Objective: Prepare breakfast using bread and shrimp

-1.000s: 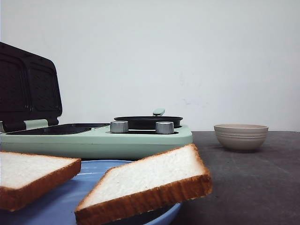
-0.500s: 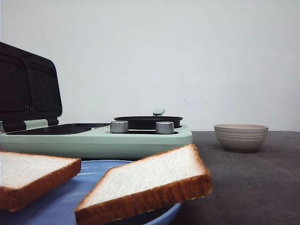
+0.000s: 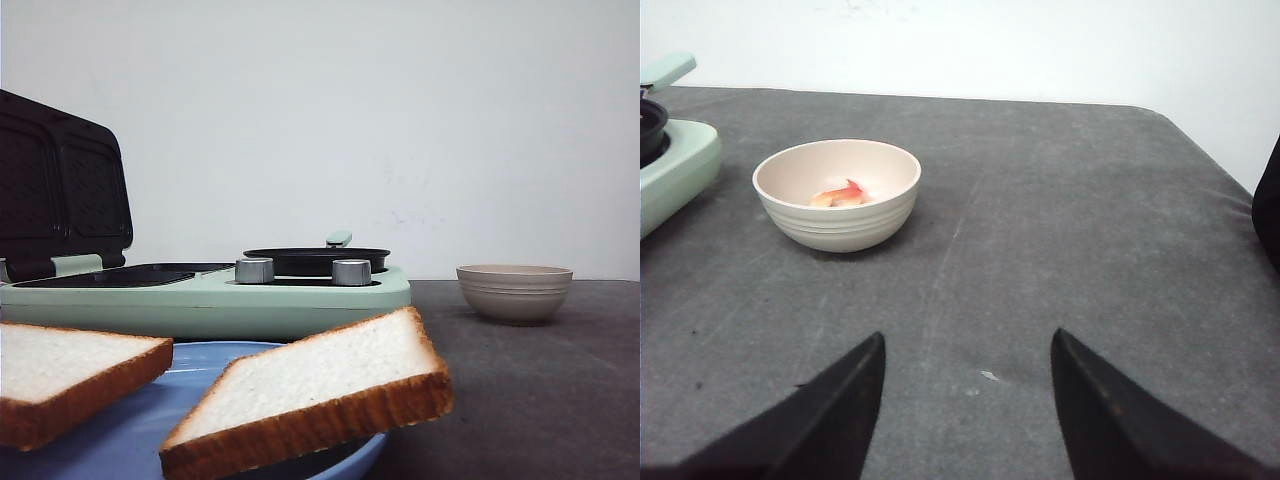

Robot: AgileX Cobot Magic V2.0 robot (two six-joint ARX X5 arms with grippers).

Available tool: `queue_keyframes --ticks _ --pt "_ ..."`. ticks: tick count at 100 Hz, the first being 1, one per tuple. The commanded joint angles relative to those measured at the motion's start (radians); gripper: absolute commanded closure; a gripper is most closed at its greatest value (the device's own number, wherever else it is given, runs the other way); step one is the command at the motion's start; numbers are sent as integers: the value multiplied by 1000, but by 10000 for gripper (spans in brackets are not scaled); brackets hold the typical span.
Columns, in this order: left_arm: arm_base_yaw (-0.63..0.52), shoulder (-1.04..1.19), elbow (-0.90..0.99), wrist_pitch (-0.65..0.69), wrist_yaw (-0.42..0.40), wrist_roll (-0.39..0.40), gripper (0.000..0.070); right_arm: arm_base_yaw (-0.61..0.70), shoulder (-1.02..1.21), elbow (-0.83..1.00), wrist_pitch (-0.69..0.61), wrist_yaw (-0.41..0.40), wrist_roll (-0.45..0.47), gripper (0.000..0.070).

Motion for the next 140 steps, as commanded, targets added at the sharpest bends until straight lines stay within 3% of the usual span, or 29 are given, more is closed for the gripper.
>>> queue_keyframes --ticks 1,24,46,70,78,103,112,126,140 --pt "-1 -3 -18 -2 1 -3 684 0 1 -4 11 -1 13 379" --pt "-1 -3 -18 -3 1 -3 684 0 1 -4 11 -1 13 391" --pt "-1 -3 -18 -3 1 -3 684 0 1 -4 10 -2 20 564" --pt "-1 -3 -18 -3 0 -3 684 0 1 -4 10 -1 20 588" --pt "-1 -3 -18 -3 0 -3 684 0 1 -4 9 -1 38 700" --pt "-1 -3 -18 -3 1 -6 684 0 1 -4 9 -1 107 700" --pt "-1 -3 -17 -2 1 -74 687 0 1 -4 8 0 167 700" --pt "-1 -3 -9 -9 5 -248 688 0 1 -1 0 -4 277 700" --pt "-1 2 40 -72 61 -309 687 0 2 43 -66 -30 309 700"
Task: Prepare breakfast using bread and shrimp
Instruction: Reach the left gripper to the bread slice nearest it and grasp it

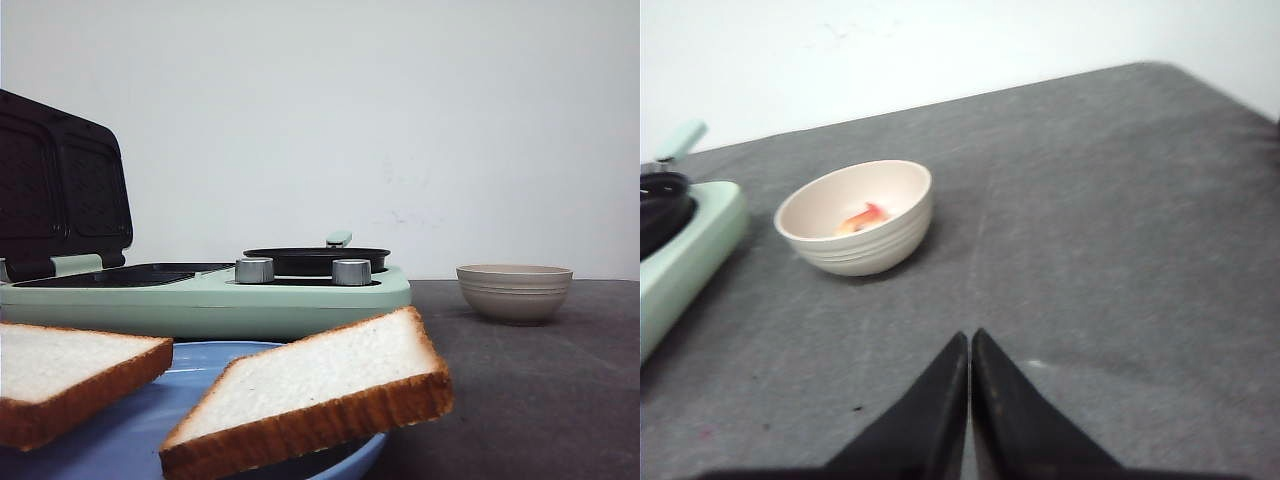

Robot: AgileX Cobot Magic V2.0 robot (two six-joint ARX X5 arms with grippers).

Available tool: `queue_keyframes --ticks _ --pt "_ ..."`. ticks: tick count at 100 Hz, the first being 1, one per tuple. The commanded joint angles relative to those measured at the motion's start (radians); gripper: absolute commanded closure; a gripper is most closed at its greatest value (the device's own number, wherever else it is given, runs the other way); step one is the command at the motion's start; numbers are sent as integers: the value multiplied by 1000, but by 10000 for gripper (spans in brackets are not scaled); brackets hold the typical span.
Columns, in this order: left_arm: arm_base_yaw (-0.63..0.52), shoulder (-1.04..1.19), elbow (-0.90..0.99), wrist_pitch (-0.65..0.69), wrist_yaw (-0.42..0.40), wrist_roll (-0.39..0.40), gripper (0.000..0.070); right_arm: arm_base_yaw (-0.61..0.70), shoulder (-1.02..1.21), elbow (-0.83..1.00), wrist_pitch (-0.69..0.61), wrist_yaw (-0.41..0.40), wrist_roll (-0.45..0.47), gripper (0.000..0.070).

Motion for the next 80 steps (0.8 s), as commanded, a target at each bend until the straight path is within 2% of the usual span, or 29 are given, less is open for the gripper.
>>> queue_keyframes --ticks 1,16,30,41,57,69,80 --pt "-1 4 31 -48 27 -75 687 0 2 40 -45 -7 53 700" --pt "-1 59 131 -180 48 -82 686 0 40 141 -126 -6 105 700" --pt "-1 175 217 -180 120 -120 686 0 166 257 -154 -71 155 700" --pt "-1 303 312 -225 180 -121 686 0 325 378 -250 -130 152 700" --pt "-2 492 465 -398 206 -81 687 24 534 521 -409 -139 113 700" --pt "-5 594 542 -497 212 -64 686 51 615 559 -429 -139 101 700" --pt "-5 635 566 -519 212 -64 685 66 646 560 -420 -138 101 700"
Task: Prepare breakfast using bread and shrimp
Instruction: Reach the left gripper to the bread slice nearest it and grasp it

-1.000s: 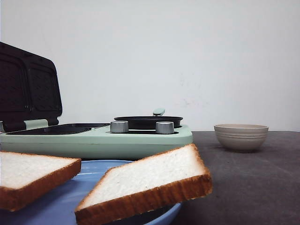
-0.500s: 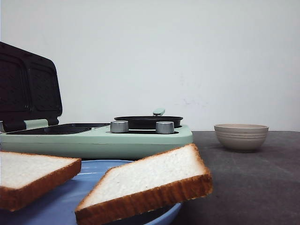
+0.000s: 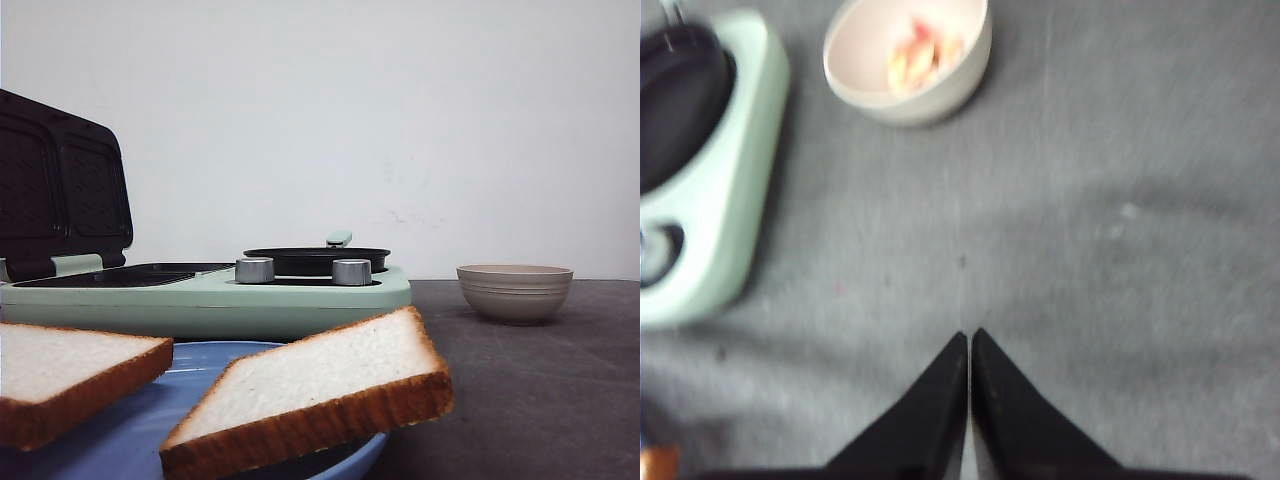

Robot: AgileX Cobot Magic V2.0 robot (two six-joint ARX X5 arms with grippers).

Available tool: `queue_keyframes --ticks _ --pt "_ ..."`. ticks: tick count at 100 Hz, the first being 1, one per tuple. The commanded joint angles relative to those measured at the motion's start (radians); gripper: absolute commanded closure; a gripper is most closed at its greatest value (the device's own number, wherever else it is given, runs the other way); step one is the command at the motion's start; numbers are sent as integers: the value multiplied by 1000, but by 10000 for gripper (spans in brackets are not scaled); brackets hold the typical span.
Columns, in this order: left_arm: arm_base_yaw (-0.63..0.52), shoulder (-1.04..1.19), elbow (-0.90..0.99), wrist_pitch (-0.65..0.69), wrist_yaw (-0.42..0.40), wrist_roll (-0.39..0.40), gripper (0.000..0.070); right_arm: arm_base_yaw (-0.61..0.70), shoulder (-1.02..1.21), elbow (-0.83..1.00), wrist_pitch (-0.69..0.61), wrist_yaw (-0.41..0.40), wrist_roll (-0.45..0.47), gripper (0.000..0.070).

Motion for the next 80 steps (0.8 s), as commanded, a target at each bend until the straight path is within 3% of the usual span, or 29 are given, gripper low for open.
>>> queue_keyframes --ticks 1,13,37,45,50,55,60,67,80 --pt "-3 9 21 -5 5 14 685 7 12 16 6 -3 -12 700" --pt "-3 12 21 -19 6 8 685 7 14 16 -13 -7 -12 700" --pt "-4 21 21 -57 103 17 668 7 13 16 -60 -171 -77 699" --pt "-3 32 21 -68 159 26 659 7 13 16 -59 -233 -85 616" --pt "-4 43 21 -79 188 29 607 7 13 16 -59 -259 -88 508" --pt "-4 59 21 -92 201 30 500 8 13 16 -59 -280 -88 408" --pt "-6 77 21 -109 202 33 367 8 13 16 -59 -294 -88 353" --pt "-8 102 21 -130 203 43 281 10 13 16 -60 -306 -88 352" --pt "-26 156 21 -150 204 39 273 26 13 16 -60 -309 -88 353"
